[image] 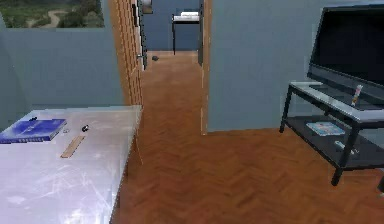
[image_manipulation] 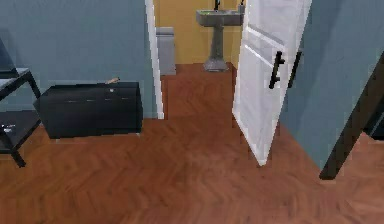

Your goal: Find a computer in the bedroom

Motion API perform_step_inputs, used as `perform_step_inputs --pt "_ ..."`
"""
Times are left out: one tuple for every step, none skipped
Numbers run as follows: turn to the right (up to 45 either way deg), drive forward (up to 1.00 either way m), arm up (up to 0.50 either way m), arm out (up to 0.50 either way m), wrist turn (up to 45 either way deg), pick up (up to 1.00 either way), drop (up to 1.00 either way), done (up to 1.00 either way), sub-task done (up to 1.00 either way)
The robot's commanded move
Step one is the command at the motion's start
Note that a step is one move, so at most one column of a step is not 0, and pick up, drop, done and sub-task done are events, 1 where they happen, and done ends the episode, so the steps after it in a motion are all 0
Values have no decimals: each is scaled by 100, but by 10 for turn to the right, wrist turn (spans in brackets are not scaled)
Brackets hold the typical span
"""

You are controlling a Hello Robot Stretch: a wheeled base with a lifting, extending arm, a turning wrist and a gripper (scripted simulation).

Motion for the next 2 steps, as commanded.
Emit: perform_step_inputs --pt "-60 0 0 0 0 0 0 0 0" --pt "0 100 0 0 0 0 0 0 0"
